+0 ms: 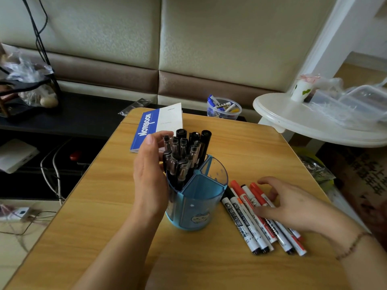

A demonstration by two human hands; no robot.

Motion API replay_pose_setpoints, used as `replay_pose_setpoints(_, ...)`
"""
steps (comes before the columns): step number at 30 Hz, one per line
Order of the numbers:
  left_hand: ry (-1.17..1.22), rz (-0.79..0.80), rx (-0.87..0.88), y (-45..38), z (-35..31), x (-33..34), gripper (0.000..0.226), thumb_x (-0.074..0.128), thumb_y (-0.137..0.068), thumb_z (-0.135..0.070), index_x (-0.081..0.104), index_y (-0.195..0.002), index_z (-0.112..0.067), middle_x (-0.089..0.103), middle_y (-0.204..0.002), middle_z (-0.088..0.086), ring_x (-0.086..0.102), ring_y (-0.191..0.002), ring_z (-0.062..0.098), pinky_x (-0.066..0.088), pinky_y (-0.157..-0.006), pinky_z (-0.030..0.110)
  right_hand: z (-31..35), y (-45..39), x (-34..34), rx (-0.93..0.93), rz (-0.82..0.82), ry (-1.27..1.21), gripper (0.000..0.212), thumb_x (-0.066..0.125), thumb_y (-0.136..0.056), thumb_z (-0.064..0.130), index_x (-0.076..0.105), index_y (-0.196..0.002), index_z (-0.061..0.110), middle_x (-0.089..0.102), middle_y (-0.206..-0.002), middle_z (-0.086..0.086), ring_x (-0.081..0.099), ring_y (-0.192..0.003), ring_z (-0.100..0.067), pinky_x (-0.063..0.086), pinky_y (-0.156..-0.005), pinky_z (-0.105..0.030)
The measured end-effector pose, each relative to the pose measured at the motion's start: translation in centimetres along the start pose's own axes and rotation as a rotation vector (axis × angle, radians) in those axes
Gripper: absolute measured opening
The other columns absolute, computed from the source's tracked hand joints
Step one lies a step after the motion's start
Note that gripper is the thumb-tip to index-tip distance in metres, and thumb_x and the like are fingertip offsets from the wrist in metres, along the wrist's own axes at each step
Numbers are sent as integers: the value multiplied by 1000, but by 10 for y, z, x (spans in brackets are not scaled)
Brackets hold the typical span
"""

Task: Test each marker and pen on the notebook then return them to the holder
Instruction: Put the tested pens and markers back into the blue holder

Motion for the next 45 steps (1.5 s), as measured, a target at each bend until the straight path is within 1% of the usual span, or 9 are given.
replay_pose_setpoints(7, -1, 5, 3, -1, 2, -1, 53, 33, -86, -68, 67, -102, -31, 66, -111, 15, 61, -108, 36, 45, -92, 65, 2, 1, 8, 12, -20, -30, 99, 74, -63, 65, 30, -145, 31, 52, -132, 8, 56, -103, -7, 53, -85, -25)
replay_pose_setpoints(10, -1, 1, 3, -1, 2, -1, 53, 34, -86, -68, 67, -102, -31, 67, -110, 14, 61, -109, 36, 44, -93, 65, -3, 2, 10, 15, -60, -42, 81, 73, -70, 59, 41, -138, 27, 56, -112, 13, 56, -87, 0, 48, -68, -18)
replay_pose_setpoints(15, 14, 4, 9, -1, 3, -1, 52, 35, -86, -67, 68, -101, -29, 68, -107, 13, 62, -106, 36, 44, -94, 65, -9, 8, 14, 15, -233, -88, 42, 67, -82, 52, 56, -110, 23, 62, -96, 9, 58, -83, -8, 52, -74, -30)
replay_pose_setpoints(18, 10, -1, 6, -1, 3, -1, 54, 34, -86, -67, 67, -102, -28, 68, -107, 13, 63, -106, 35, 44, -94, 64, -5, 14, 12, -15, -314, -77, 27, 67, -84, 46, 51, -96, 27, 58, -83, 11, 57, -73, -6, 47, -59, -25)
replay_pose_setpoints(23, -2, 5, 6, -2, 3, -1, 55, 33, -87, -68, 67, -103, -29, 67, -110, 14, 61, -108, 36, 44, -93, 65, 7, 17, 18, -136, -353, 76, 13, 59, -89, 37, 48, -86, 32, 44, -90, 15, 52, -69, -3, 50, -62, -30)
replay_pose_setpoints(30, 4, 18, 12, -2, 4, -1, 53, 33, -87, -68, 67, -102, -30, 68, -110, 12, 62, -109, 34, 44, -95, 65, 9, 12, 19, -133, -282, 54, 18, 59, -90, 43, 57, -90, 25, 37, -104, 17, 58, -70, -7, 52, -63, -28)
replay_pose_setpoints(37, 9, 25, 10, -2, 2, 1, 53, 32, -88, -66, 69, -101, -31, 70, -108, 9, 64, -106, 31, 46, -94, 63, 0, 11, -9, -97, -381, -252, 21, 69, -82, 25, 56, -68, 16, 49, -56, 3, 43, -42, -6, 34, -41, -18)
replay_pose_setpoints(41, -3, 19, 7, -3, 4, 0, 54, 33, -87, -67, 69, -102, -29, 70, -108, 9, 64, -107, 31, 44, -96, 63, 1, 5, -8, -79, -260, -295, 15, 74, -77, 19, 63, -84, 11, 49, -60, 0, 40, -42, -7, 35, -44, -21)
replay_pose_setpoints(45, 1, 25, 19, -2, 2, 1, 49, 32, -88, -66, 70, -96, -36, 71, -105, 9, 64, -106, 31, 45, -95, 62, 15, 0, 3, -82, -140, -181, 28, 81, -71, 31, 62, -73, 11, 60, -60, -5, 49, -46, -10, 41, -46, -24)
Point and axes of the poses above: each hand's wrist, its own y-axis away from the middle knuckle, its own x-axis out of the palm, z = x × y, the point moved 7 cm from there along -y, towards the middle knuckle
